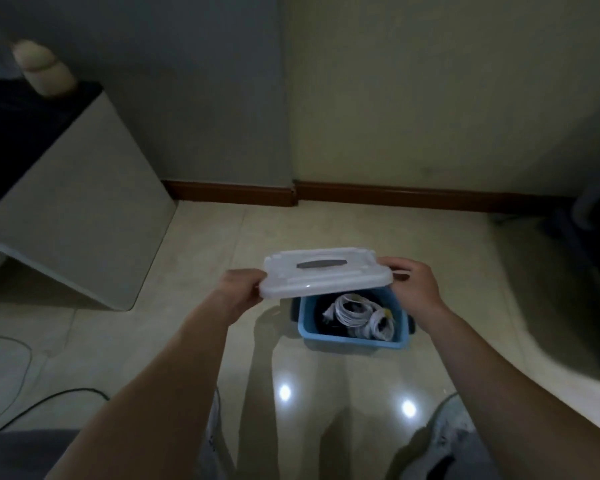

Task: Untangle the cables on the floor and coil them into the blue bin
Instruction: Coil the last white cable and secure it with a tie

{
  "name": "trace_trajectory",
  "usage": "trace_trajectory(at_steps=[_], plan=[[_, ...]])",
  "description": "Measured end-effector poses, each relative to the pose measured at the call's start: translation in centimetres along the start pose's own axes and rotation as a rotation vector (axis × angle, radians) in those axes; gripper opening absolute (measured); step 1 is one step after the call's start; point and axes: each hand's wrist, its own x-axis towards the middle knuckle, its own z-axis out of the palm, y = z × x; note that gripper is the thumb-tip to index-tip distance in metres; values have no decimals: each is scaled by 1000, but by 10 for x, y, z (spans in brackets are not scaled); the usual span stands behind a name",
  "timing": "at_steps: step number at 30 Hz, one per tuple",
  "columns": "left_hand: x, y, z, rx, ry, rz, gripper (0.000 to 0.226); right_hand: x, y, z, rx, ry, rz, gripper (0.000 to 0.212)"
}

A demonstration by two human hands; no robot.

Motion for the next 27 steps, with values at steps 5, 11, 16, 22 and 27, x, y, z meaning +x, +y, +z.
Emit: trace_trajectory(at_steps=[5,11,16,22,27], plan=[[1,-25,41,198,-58,33,33,-2,53,-28,-86,-7,141,41],[28,-68,75,605,1,161,52,-4,89,-24,-271,13,213,38],[31,-78,93,751,102,218,30,3,105,-12,-415,-45,194,29],[42,-80,94,939,198,223,25,10,119,0,-430,-49,200,28],[53,-87,92,976,214,224,27,18,123,1,-420,6,263,37]])
